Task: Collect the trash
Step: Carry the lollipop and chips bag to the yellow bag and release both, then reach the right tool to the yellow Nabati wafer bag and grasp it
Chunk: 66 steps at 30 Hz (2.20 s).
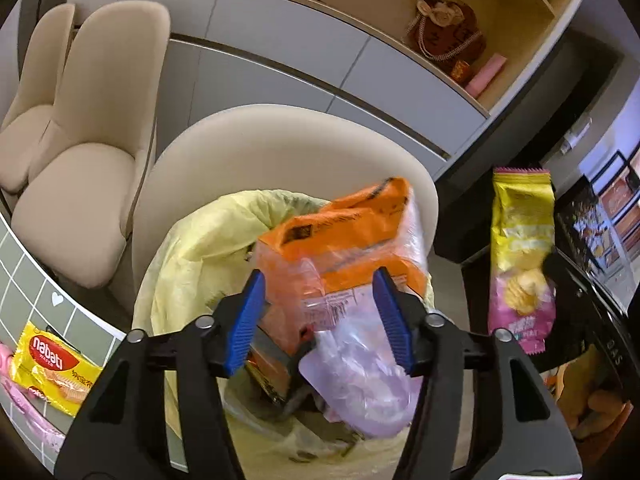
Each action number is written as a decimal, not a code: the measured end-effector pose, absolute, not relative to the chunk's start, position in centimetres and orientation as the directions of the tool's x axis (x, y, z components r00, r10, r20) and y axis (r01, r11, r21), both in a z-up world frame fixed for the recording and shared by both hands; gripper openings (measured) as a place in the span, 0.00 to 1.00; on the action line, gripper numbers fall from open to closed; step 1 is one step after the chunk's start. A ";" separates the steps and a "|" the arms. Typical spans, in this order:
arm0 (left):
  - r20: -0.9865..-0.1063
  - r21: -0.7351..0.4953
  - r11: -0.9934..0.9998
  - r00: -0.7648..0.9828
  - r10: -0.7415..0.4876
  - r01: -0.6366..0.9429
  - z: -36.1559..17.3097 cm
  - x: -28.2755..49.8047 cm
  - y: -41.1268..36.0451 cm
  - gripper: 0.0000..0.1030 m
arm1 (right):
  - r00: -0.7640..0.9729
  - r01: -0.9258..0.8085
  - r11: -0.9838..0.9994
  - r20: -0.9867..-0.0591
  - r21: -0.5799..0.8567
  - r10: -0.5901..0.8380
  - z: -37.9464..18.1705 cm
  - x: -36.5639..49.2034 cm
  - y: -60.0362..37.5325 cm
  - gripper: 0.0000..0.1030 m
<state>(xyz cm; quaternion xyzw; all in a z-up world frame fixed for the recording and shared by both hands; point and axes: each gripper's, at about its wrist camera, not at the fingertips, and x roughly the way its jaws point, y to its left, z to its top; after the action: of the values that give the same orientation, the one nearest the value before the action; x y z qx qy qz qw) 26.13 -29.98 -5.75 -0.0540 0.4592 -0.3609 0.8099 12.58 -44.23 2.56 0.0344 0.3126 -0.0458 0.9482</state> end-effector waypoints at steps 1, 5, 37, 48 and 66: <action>-0.696 -0.432 0.733 0.322 -0.641 0.525 -5.7 26.4 -29.5 0.57 | 0.803 0.098 0.994 -0.594 0.041 -0.055 2.6 12.8 -44.0 0.03; -0.667 -0.466 0.740 0.357 -0.654 0.484 -4.7 26.7 -26.7 0.58 | 0.805 0.050 0.998 -0.593 0.049 -0.012 2.4 14.1 -42.5 0.03; -0.751 -0.413 0.876 0.452 -0.482 0.249 -7.7 20.1 -9.1 0.59 | 0.606 -0.021 1.000 -0.795 0.011 0.021 -7.3 20.2 -38.4 0.11; -0.767 -0.340 0.928 0.526 -0.368 0.154 -7.6 17.2 -4.6 0.59 | 0.740 -0.015 0.999 -0.672 0.046 0.042 -1.6 15.7 -37.2 0.33; -0.805 -0.232 0.968 0.539 -0.249 0.100 -8.6 14.7 0.2 0.59 | 0.623 -0.328 0.927 -0.697 0.180 0.355 -3.5 18.3 -23.5 0.50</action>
<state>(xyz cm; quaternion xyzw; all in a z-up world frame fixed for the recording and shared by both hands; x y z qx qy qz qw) 14.68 0.20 -8.58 -0.0792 0.4695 -0.0998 0.8737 18.34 -23.50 -3.53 0.0178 0.3908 0.1897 0.9006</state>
